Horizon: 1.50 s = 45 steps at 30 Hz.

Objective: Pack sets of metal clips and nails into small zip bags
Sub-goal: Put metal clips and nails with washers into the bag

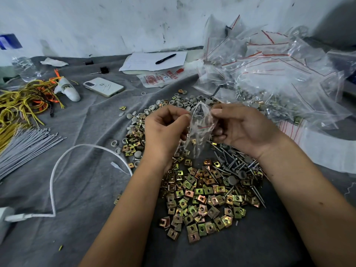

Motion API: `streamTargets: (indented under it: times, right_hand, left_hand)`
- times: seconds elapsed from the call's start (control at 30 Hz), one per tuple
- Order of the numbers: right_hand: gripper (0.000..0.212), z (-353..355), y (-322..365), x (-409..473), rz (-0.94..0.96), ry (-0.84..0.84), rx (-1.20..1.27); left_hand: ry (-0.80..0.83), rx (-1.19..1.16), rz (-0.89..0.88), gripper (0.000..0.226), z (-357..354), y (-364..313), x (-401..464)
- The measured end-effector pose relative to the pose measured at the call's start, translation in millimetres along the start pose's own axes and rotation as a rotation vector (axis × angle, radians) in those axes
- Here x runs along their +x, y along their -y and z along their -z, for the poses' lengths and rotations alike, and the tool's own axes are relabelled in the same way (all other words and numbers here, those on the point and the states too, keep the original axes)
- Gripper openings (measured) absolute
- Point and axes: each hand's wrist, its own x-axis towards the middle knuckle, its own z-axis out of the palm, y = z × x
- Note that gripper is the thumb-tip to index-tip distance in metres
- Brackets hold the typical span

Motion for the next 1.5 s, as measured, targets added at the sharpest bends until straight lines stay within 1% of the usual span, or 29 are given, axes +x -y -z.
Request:
streamTargets:
  times: [0.07,0.17,0.2,0.27,0.37,0.4,0.47,0.5,0.53,0.6,0.63,0.67,0.73,0.8,0.87,0.9,0.93,0.97,1.03,1.07,1.1,1.13,1.2,1.27,1.33,1.43,1.5]
  right_hand:
    - [0.013,0,-2,2,0.02,-0.036,0.005]
    - [0.028,-2,-4,6,0.212,-0.248,-0.2]
    - [0.031,-3,-4,6,0.274,-0.284,-0.243]
    - [0.031,-5,-6,6,0.361,-0.305,-0.292]
    - [0.027,-9,-9,7,0.468,-0.41,-0.487]
    - [0.026,-10,-10,8,0.5,-0.428,-0.496]
    - [0.026,-8,-10,9,0.525,-0.451,-0.439]
    - [0.025,-5,-11,10,0.522,-0.487,-0.46]
    - [0.024,-1,-14,12,0.511,-0.537,-0.554]
    - [0.015,6,-21,15,0.489,-0.585,-0.877]
    - [0.008,6,-25,16,0.477,-0.561,-1.045]
    - [0.008,5,-28,18,0.465,-0.52,-1.199]
    - [0.024,6,-33,23,0.412,-0.436,-1.421]
    - [0.037,4,-33,25,0.347,-0.36,-1.55]
    - [0.041,1,-33,26,0.294,-0.301,-1.608]
    - [0.039,-1,-33,27,0.281,-0.288,-1.622]
    - [0.036,-2,-33,28,0.276,-0.289,-1.626]
    - [0.033,-3,-33,29,0.276,-0.3,-1.618]
    - [0.027,-4,-34,30,0.276,-0.337,-1.589]
    - [0.026,-3,-35,31,0.275,-0.36,-1.575]
    - [0.025,-2,-36,31,0.274,-0.381,-1.561]
    - [0.023,0,-37,31,0.275,-0.401,-1.548]
    - [0.019,2,-36,29,0.288,-0.429,-1.527]
    - [0.017,3,-33,27,0.34,-0.462,-1.485]
    - [0.015,3,-31,24,0.383,-0.513,-1.395]
    - [0.012,1,-29,21,0.362,-0.568,-1.29]
    - [0.017,0,-28,20,0.335,-0.565,-1.252]
  left_hand:
    - [0.008,-0.019,0.0,0.029,0,-1,0]
    - [0.016,-0.019,-0.005,0.026,0,-2,-1]
    - [0.015,-0.024,-0.006,0.026,1,-3,-1]
    - [0.01,-0.043,-0.005,0.025,1,-4,-2]
    - [-0.011,-0.054,-0.014,0.023,1,-4,-1]
    - [-0.025,-0.062,-0.014,0.023,2,-5,-1]
    - [-0.063,-0.117,-0.007,0.023,3,-7,-1]
    - [-0.08,-0.168,0.002,0.023,4,-9,0]
    - [-0.092,-0.238,0.016,0.025,6,-13,0]
    - [-0.095,-0.433,0.048,0.028,12,-21,2]
    - [-0.079,-0.546,0.055,0.027,15,-26,3]
    - [-0.052,-0.655,0.05,0.024,18,-31,3]
    - [0.021,-0.891,0.021,0.024,27,-44,1]
    - [0.076,-1.136,-0.007,0.027,42,-57,2]
    - [0.081,-1.273,-0.067,0.012,57,-67,4]
    - [0.068,-1.27,-0.09,0.007,63,-69,6]
    - [0.032,-1.199,-0.106,0.008,65,-69,8]
    - [-0.046,-1.035,-0.133,0.012,65,-67,10]
    - [-0.246,-0.517,-0.24,0.016,58,-60,12]
    - [-0.283,-0.277,-0.291,0.017,51,-55,12]
    - [-0.268,-0.076,-0.312,0.018,42,-48,11]
    - [-0.23,0.075,-0.296,0.021,34,-41,8]
    - [-0.197,0.267,-0.207,0.025,19,-25,3]
    - [-0.226,0.371,-0.177,0.019,9,-13,-2]
    - [-0.289,0.394,-0.209,0.017,5,-6,-4]
    - [-0.431,0.224,-0.203,0.019,9,-2,1]
    - [-0.517,0.119,-0.21,0.017,13,-2,3]
